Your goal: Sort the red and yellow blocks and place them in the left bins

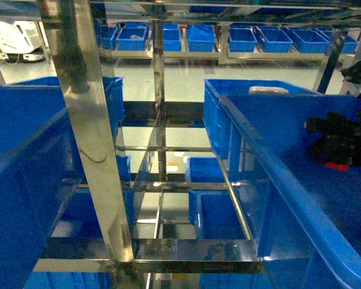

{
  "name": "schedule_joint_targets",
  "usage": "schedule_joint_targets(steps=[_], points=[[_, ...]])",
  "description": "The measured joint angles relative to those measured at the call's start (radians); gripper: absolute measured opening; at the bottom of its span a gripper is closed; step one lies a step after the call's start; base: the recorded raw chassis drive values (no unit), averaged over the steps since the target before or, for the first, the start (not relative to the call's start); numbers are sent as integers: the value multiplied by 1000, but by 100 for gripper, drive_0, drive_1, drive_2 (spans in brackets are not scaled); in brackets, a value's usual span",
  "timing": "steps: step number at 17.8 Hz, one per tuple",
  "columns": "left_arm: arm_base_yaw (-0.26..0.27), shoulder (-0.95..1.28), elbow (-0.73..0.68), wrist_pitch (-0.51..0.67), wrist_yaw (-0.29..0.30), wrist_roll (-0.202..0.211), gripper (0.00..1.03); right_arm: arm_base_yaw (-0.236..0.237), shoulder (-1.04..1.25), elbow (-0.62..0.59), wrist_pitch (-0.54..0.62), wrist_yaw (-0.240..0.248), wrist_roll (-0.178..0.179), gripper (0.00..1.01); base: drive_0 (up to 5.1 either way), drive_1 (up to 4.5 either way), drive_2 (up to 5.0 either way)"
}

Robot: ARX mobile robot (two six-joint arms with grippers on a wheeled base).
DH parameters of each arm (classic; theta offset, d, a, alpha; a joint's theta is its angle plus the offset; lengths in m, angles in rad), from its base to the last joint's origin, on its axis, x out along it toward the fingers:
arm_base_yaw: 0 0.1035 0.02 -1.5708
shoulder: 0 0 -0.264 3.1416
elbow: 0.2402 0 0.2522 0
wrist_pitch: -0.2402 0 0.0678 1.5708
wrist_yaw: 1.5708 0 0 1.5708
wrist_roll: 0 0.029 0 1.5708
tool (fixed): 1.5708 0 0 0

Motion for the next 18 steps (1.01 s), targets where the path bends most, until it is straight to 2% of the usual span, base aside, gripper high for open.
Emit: schedule_joint_targets(steps=[9,11,14,15,18], points=[[0,0,0,0,0,0,26,7,124,81,-37,11,0,28,0,0,0],[0,0,0,0,0,0,26,3,272,180,-76,26,6,28,0,0,0],[0,0,0,0,0,0,26,-1,307,130,-16,35,-4,28,0,0,0],[0,0,0,0,0,0,26,-1,303,111,21,38,-3,34,0,0,0],[0,0,0,0,0,0,26,13,251,57,49,37,-2,65,0,0,0]])
